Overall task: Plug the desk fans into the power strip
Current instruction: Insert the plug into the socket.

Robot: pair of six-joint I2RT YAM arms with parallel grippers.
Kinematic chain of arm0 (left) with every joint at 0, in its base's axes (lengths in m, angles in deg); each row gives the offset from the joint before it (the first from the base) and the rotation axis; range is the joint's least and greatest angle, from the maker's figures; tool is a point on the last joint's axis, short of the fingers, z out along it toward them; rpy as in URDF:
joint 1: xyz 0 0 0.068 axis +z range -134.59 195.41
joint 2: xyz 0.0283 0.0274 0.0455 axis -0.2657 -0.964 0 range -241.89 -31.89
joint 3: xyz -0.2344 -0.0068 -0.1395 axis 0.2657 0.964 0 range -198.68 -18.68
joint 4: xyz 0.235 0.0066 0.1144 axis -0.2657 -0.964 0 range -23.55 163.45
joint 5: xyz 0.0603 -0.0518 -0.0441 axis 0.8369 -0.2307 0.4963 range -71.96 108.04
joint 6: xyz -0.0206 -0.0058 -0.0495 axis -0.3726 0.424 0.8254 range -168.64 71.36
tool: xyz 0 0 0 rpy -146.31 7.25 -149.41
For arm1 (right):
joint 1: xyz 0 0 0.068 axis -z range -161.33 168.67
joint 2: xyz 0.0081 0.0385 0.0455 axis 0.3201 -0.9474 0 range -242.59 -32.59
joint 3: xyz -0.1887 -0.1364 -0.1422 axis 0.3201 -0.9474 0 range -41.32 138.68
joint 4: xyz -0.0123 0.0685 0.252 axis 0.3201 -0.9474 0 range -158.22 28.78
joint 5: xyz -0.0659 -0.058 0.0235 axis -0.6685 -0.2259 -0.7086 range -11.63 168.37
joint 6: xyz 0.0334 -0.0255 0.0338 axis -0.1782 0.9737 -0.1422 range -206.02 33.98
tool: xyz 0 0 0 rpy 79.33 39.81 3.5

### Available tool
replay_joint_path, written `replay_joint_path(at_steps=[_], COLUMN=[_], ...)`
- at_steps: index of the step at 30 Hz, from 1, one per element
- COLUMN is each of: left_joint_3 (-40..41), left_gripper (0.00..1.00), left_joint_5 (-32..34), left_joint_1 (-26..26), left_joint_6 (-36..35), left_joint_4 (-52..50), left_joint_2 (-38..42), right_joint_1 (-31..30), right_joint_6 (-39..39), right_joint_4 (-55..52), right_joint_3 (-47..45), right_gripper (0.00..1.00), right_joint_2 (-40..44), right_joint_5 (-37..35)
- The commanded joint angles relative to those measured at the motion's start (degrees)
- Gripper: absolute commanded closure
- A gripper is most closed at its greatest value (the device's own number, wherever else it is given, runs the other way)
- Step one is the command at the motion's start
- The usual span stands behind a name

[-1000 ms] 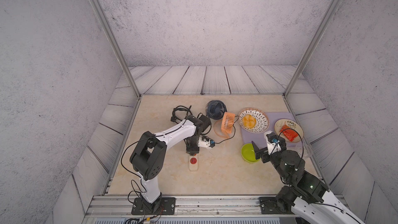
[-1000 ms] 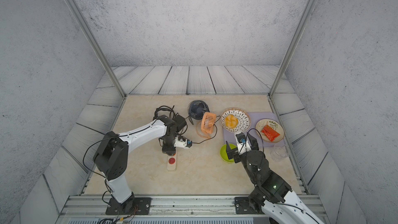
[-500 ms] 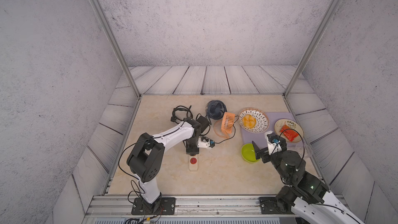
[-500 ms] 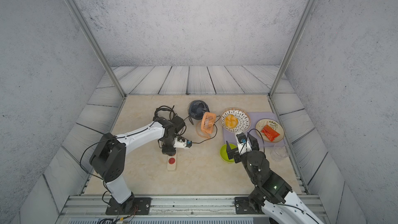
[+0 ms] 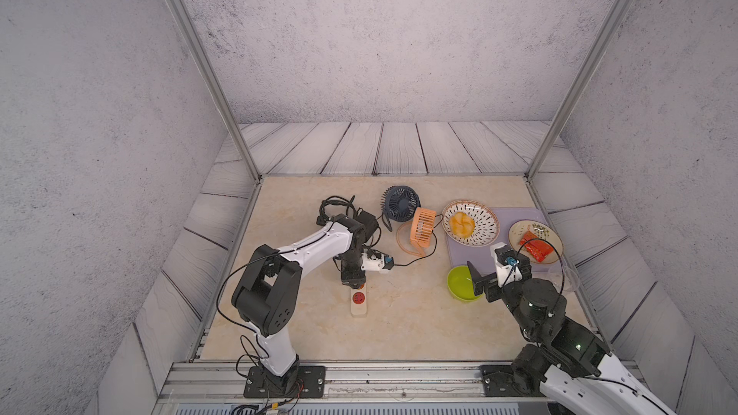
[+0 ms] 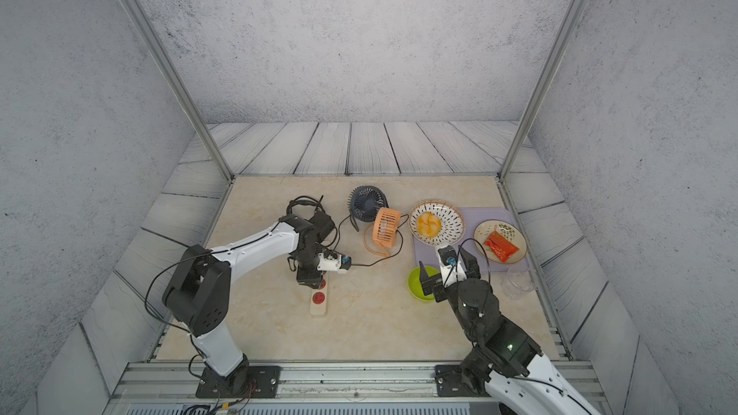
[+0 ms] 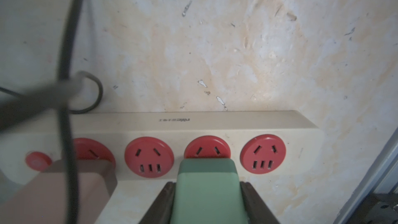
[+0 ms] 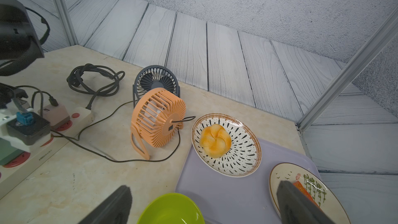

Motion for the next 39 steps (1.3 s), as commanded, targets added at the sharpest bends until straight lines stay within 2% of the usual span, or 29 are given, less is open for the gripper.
replay_joint_path(at_steps=[1, 5, 9, 15, 21, 27, 28, 31, 39], left_joint_3=[3.5, 5.1, 7.6, 8.7, 8.1, 7.4, 7.1, 5.8, 1.7], left_gripper=[1.0, 1.0, 1.0, 1.0, 1.0, 1.0, 0.98, 0.82, 0.58], left_joint_5=[4.0, 5.7, 6.4, 3.5, 1.9, 3.9, 3.9, 4.3, 5.2], left_joint_1=[-1.6, -3.8, -2.4, 1.0, 1.0, 0.3, 0.2, -0.4, -2.5], left_joint_6=[1.5, 1.9, 1.4, 0.5, 1.5, 1.8, 1.7, 1.7, 2.3], left_joint_4=[3.8, 5.7, 6.6, 5.7, 7.0, 6.8, 6.2, 4.5, 1.7], left_joint_2=[-9.4, -10.2, -9.5, -5.4, -7.7, -7.2, -6.6, -4.6, -0.2], right_joint_1=[0.2, 0.2, 0.2, 0.2, 0.3, 0.2, 0.3, 0.2, 0.2], right_joint_6=[-0.2, -0.5, -0.7, -0.2, -0.8, -0.8, -0.6, -0.5, -0.7], right_joint_4=[1.3, 0.2, 0.1, 0.6, -0.7, -1.2, -1.0, -0.4, -0.9], right_joint_3=[0.3, 0.7, 0.4, 0.5, 0.7, 0.7, 0.7, 0.7, 0.7], right_gripper=[0.01, 0.01, 0.01, 0.01, 0.01, 0.01, 0.01, 0.01, 0.01], right_joint_2=[-0.2, -0.1, 1.2, 0.2, 1.3, 2.7, 2.6, 1.8, 2.7], right_joint_5=[-0.1, -0.3, -0.5, -0.5, -0.5, -0.8, -0.8, -0.4, 0.2])
